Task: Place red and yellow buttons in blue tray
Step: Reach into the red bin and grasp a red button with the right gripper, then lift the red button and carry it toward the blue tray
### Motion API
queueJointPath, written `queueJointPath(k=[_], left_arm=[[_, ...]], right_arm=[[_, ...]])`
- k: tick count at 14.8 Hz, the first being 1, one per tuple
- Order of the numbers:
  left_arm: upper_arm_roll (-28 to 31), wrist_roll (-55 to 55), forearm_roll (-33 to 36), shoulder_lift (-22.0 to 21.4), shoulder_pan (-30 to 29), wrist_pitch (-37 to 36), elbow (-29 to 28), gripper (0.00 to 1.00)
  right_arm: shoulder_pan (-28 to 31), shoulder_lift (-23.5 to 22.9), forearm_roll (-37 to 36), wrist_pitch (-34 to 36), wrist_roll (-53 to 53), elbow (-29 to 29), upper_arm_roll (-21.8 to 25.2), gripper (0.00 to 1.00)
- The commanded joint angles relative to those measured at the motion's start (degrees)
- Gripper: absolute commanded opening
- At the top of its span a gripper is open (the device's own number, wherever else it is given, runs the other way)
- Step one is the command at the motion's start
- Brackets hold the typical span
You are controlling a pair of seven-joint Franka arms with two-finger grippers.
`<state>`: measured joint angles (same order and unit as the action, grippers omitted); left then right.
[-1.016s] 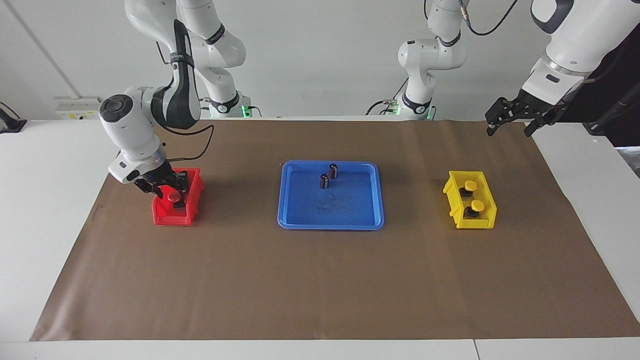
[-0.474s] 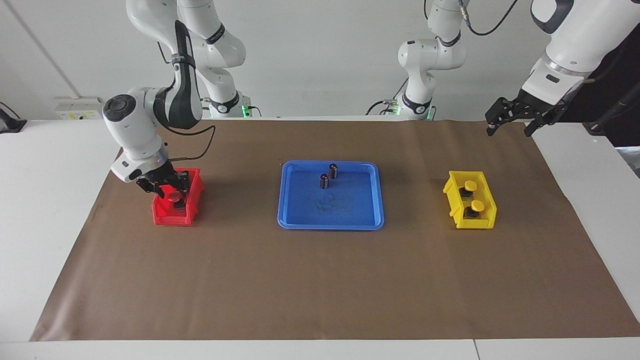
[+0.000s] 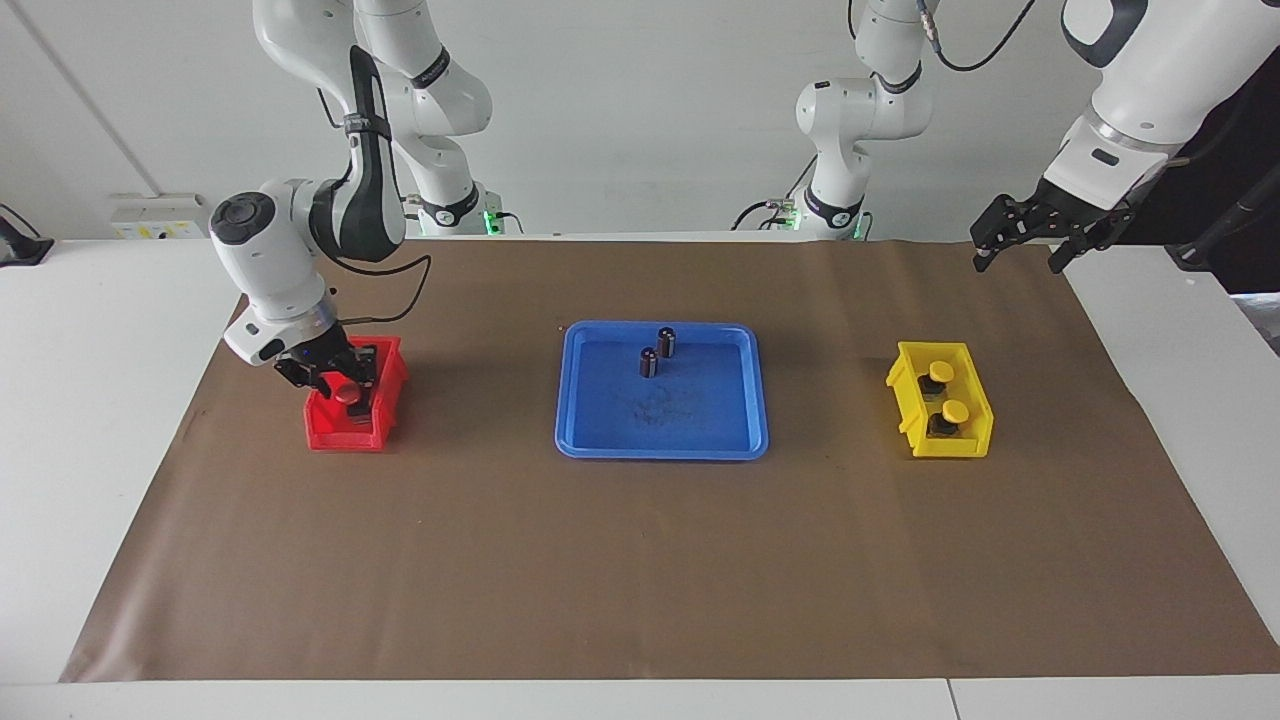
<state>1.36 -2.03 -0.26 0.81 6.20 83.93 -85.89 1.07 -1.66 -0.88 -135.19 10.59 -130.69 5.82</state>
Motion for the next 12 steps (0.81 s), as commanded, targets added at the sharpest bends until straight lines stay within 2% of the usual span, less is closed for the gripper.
queueJointPath(k=[1,3,5,8,10,12], left_arm=[[-0.04,-0.60,-1.06,-1.51,-0.49,-0.25,-1.65,1.00],[-0.04,-0.52,-1.06,-1.51,-0.49,-0.25,-1.56,1.00],[-0.04,-0.52,-1.06,-1.51,-0.49,-0.25,-1.65,1.00],[0.05,-0.52,-1.06,-1.52,-0.49,-0.25,-1.56,1.00],[-0.04,-0.52,-1.06,-1.60,-0.49,-0.52,-1.73,1.00],[0.05,-0.52,-1.06,-1.69,-0.57,-1.21,-1.82,1.00]], right_arm=[[0.77,1.30,0.45,-1.13,0.93,-1.59,-0.46,0.39],[0.78,1.22,0.45,-0.87,1.19,-1.24,-0.46,0.20],[0.69,0.34,0.36,3.15,3.72,3.39,-0.46,0.19],[0.08,-3.43,0.01,17.46,4.97,18.23,-0.46,0.19],[-3.25,-5.54,0.18,25.64,3.92,27.02,-0.55,0.19],[-7.81,-8.26,0.18,30.93,-3.25,34.41,-0.64,0.19]])
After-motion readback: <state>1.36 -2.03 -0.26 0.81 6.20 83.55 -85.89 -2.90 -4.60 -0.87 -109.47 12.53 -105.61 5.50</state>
